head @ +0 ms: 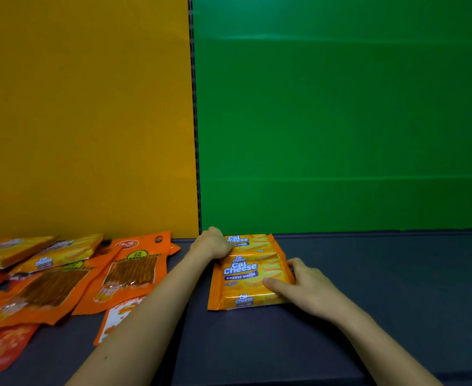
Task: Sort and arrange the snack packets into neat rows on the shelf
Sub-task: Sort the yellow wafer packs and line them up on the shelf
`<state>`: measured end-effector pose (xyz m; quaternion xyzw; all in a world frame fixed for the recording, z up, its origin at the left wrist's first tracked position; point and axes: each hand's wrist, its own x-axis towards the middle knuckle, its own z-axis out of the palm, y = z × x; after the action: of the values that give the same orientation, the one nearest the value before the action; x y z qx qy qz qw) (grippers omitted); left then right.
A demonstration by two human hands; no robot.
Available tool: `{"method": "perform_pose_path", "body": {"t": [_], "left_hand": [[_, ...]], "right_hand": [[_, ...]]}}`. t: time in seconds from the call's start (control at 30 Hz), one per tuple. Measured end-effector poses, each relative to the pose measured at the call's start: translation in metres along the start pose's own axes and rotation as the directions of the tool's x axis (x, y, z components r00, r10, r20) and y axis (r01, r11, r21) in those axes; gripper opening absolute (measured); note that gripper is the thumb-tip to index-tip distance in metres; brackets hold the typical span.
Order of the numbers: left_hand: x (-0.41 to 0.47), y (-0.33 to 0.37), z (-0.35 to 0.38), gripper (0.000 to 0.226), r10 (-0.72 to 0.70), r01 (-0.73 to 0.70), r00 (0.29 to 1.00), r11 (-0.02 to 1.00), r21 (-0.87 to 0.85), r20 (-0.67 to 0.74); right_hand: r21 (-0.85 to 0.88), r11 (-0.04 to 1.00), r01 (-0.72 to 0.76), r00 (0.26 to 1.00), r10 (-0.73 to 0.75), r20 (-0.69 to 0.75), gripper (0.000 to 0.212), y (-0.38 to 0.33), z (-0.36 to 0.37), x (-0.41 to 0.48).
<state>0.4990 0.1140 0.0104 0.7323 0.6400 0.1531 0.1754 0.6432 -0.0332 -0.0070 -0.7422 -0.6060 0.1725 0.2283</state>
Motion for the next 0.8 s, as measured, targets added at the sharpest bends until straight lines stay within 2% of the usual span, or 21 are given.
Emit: {"method": "perform_pose_path", "body": {"t": [0.13,0.23,0.37,0.47,0.63,0.8], "left_hand": [[-0.008,-0.002,-0.015,0.052,0.061,-0.060,0.998,0.988,0.144,-0.005],[-0.023,-0.007,-0.028,0.042,0.124,-0.118,0.992,0.973,0.198,-0.017],[-0.059,-0.027,-0.042,0.033,0.196,-0.116,0.946,0.948,0.295,-0.260],[-0.095,-0.052,-0.050,0.029,0.244,-0.116,0.876,0.944,0.310,-0.416],[-0.161,-0.115,-0.050,0.022,0.205,-0.091,0.789,0.971,0.220,-0.579],[-0.213,-0.177,-0.059,0.013,0.099,0.005,0.768,0.987,0.160,-0.633]], "right_hand": [[-0.134,0.991,-0.002,0.999,-0.003,-0.042,0.066,-0.001,0.000,0.003],[-0.168,0.986,0.000,0.995,-0.017,-0.101,0.068,0.002,0.000,0.002],[-0.233,0.972,0.038,0.961,-0.100,-0.256,0.058,0.002,-0.008,-0.006],[-0.265,0.949,0.169,0.908,-0.255,-0.333,0.042,-0.002,-0.011,-0.008],[-0.220,0.894,0.391,0.838,-0.445,-0.316,0.033,-0.022,0.001,-0.013],[-0.172,0.806,0.566,0.766,-0.592,-0.251,0.031,-0.064,0.026,-0.028]]}}
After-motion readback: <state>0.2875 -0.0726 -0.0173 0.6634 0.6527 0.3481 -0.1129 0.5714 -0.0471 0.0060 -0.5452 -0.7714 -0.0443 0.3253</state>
